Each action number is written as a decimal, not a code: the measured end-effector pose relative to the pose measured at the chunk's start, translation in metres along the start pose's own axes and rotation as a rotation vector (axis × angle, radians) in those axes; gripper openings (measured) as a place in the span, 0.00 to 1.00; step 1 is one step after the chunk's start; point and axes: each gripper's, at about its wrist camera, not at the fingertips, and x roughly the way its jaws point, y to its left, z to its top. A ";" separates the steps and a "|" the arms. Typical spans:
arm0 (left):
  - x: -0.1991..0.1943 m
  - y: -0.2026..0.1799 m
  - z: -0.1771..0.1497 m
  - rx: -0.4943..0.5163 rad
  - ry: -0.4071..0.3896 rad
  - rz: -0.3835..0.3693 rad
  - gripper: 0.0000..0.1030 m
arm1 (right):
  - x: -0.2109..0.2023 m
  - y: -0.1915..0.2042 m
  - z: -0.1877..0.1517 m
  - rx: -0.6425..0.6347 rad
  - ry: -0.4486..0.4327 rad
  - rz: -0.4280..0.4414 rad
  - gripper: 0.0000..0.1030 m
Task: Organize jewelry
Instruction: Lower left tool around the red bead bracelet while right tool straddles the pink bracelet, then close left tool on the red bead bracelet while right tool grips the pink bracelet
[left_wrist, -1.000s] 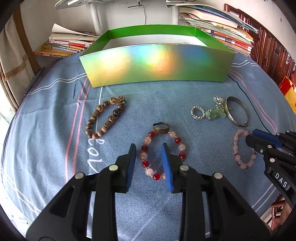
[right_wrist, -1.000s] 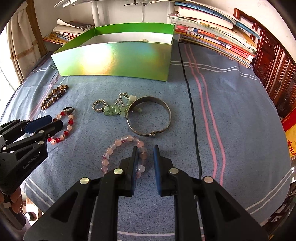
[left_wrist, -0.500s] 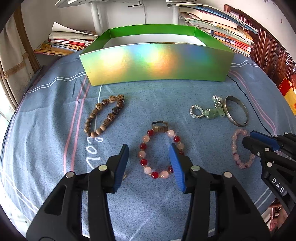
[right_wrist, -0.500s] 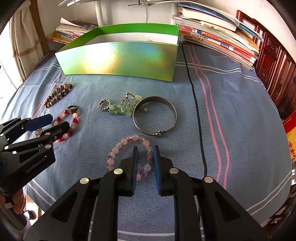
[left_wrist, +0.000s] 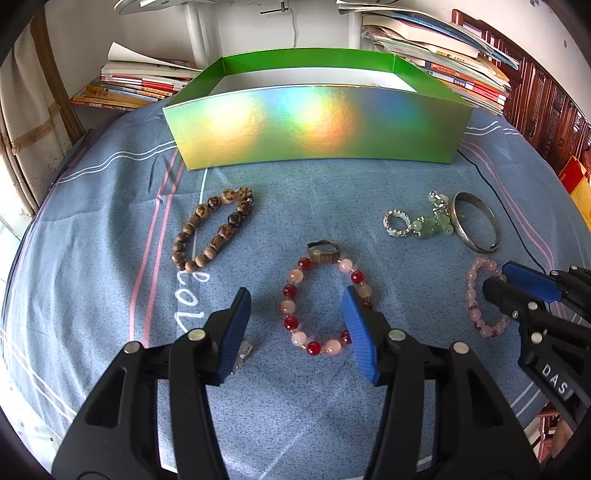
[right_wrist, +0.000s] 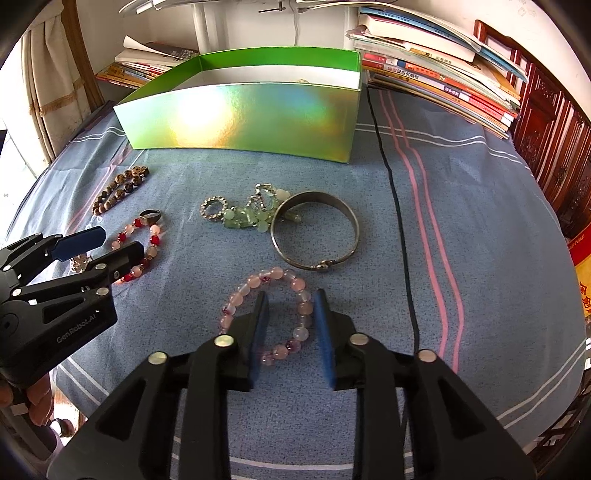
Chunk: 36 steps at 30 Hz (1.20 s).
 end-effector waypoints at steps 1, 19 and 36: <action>0.000 0.001 0.000 -0.002 0.000 -0.001 0.52 | 0.000 0.001 0.000 -0.002 -0.001 -0.003 0.29; -0.003 -0.005 -0.001 0.006 0.001 -0.048 0.12 | -0.002 0.002 -0.002 -0.013 -0.010 0.009 0.09; -0.003 0.017 -0.003 -0.057 0.006 -0.011 0.09 | -0.005 -0.025 -0.002 0.069 -0.004 -0.058 0.09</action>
